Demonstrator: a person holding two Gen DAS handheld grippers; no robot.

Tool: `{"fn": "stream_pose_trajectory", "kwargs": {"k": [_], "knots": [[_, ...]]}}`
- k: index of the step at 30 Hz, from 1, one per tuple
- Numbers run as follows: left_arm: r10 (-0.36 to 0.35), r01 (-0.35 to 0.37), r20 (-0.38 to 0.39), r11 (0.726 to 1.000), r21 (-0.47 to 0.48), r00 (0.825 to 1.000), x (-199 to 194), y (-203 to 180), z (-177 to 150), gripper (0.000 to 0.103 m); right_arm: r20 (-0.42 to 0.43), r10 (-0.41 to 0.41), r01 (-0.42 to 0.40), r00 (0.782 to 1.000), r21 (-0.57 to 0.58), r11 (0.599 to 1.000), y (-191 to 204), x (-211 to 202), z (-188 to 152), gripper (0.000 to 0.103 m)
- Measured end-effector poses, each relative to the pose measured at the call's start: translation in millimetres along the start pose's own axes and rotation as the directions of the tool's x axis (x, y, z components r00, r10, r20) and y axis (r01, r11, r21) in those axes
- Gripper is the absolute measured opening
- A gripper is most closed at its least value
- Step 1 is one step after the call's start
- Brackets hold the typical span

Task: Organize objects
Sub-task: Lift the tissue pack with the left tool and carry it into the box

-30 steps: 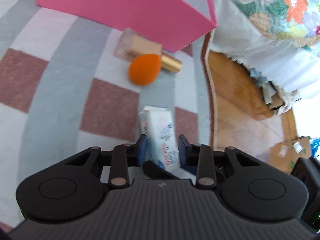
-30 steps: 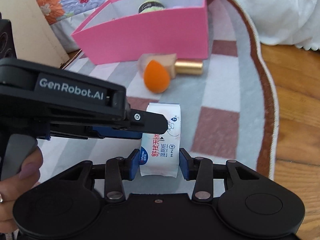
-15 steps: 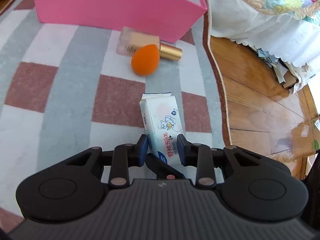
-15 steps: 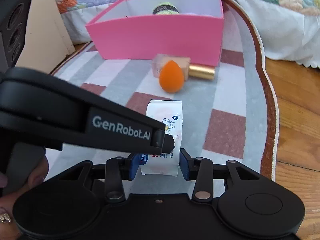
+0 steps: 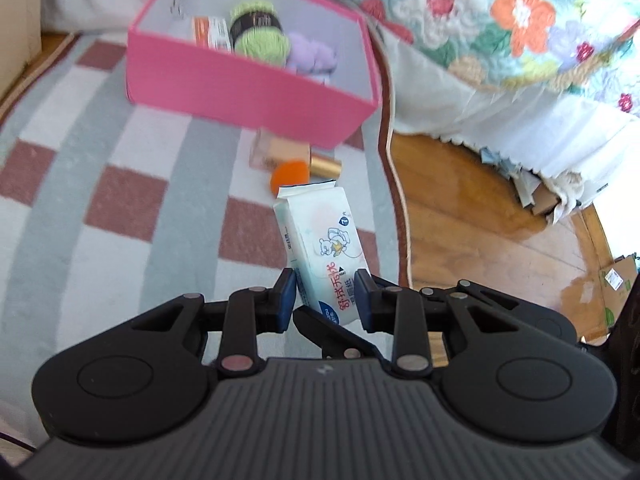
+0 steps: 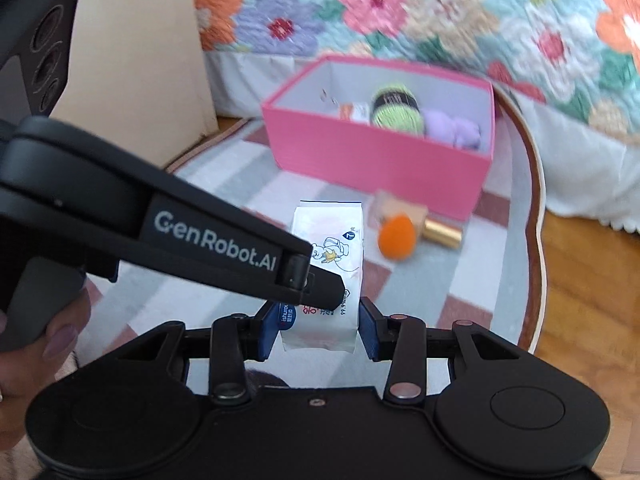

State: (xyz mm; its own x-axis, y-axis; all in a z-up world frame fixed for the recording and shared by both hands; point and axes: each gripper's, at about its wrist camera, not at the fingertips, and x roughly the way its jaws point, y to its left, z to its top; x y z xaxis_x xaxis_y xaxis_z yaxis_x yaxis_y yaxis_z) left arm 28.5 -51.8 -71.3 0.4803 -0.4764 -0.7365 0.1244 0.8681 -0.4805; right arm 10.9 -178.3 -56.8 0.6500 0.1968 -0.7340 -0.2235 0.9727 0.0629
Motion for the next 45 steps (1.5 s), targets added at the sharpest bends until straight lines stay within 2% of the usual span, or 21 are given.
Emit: {"fn": "stream_pose_trajectory", "kwargs": {"k": [9, 15, 22, 26, 31, 38, 45], "knots": [[-0.012, 0.013, 0.046, 1.0, -0.028, 0.999, -55, -2, 42, 0.03, 0.055, 0.02, -0.013, 0.998, -0.112, 0.994, 20, -26, 53, 0.046], [-0.029, 0.032, 0.045, 0.998, -0.049, 0.999, -80, -3, 81, 0.03, 0.041, 0.064, -0.058, 0.997, -0.132, 0.99, 20, -33, 97, 0.046], [-0.01, 0.013, 0.057, 0.999, -0.051, 0.998, -82, -3, 132, 0.03, -0.009, 0.049, -0.05, 0.999, -0.234, 0.971, 19, -22, 155, 0.046], [-0.002, 0.006, 0.065, 0.998, -0.069, 0.998, -69, 4, 160, 0.03, -0.05, 0.062, -0.072, 0.997, -0.248, 0.966, 4, -2, 187, 0.046], [-0.005, 0.009, 0.031, 0.992, -0.123, 1.0, -36, 19, 193, 0.03, -0.079, 0.098, -0.115, 0.992, -0.251, 0.961, -20, 34, 210, 0.046], [-0.018, -0.003, -0.091, 0.973, -0.229, 0.996, 32, 48, 233, 0.03, -0.154, 0.17, -0.196, 0.973, -0.174, 0.965, -57, 99, 222, 0.046], [-0.017, -0.046, -0.194, 0.947, -0.316, 0.981, 94, 77, 244, 0.03, -0.249, 0.24, -0.269, 0.938, -0.087, 0.959, -86, 161, 220, 0.046]]}}
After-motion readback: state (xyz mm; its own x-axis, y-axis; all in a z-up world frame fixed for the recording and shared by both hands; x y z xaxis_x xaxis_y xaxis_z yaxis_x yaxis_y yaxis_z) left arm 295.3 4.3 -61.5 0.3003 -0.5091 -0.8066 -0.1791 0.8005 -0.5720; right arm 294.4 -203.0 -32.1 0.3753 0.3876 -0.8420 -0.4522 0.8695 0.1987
